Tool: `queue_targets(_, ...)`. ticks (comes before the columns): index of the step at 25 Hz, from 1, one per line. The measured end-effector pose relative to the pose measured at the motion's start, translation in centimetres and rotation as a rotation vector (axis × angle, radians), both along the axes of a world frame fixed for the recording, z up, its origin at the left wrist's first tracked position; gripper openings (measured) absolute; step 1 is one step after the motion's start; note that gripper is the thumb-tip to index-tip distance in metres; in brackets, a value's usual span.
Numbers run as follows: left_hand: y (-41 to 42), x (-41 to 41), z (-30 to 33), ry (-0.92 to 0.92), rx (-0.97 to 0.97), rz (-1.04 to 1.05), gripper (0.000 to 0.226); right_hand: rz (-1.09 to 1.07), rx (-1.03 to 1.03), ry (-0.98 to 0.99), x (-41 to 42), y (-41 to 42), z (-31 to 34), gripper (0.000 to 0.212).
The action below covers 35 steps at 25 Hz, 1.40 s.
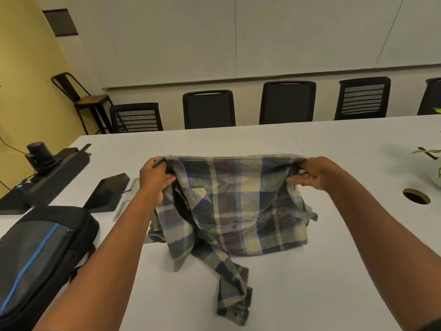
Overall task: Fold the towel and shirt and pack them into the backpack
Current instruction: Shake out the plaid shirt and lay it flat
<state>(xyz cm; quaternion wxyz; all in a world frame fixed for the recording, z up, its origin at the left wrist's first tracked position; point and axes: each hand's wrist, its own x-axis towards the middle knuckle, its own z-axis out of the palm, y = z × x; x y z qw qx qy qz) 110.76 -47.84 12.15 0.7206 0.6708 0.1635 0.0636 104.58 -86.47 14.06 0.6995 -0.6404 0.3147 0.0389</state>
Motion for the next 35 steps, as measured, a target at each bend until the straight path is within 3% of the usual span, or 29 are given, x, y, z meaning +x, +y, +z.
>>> queue_targets(3,-0.6,0.5,-1.6,0.078,-0.156,-0.033,0.021,-0.110,0.158,-0.093,1.3,0.7,-3.0,0.015)
queue_targets(7,-0.9,2.1,-3.7,0.165,-0.231,-0.068,0.030,-0.187,0.209,-0.115,3.1,1.5,-5.6,0.013)
queue_targets(16,-2.2,10.0,-4.6,0.045,-0.101,-0.067,0.018,-0.317,0.280,-0.202,11.2,0.7,-6.0,0.022)
queue_targets(21,-2.9,15.2,-1.0,-0.092,-0.091,-0.086,0.021,-0.381,0.377,-0.412,17.2,0.1,-1.1,0.023)
queue_targets(27,-3.5,20.1,8.6,-0.396,-0.141,-0.156,0.025,-0.376,0.362,-0.765,21.6,-0.3,10.1,0.031)
queue_targets(32,-3.2,18.6,18.9,-0.781,0.005,-0.159,0.023,-0.404,0.481,-0.989,19.3,-1.1,17.2,0.029)
queue_targets(35,-2.2,14.5,18.6,-0.852,0.115,-0.165,0.019,-0.366,0.433,-0.975,14.9,-0.9,16.5,0.027)
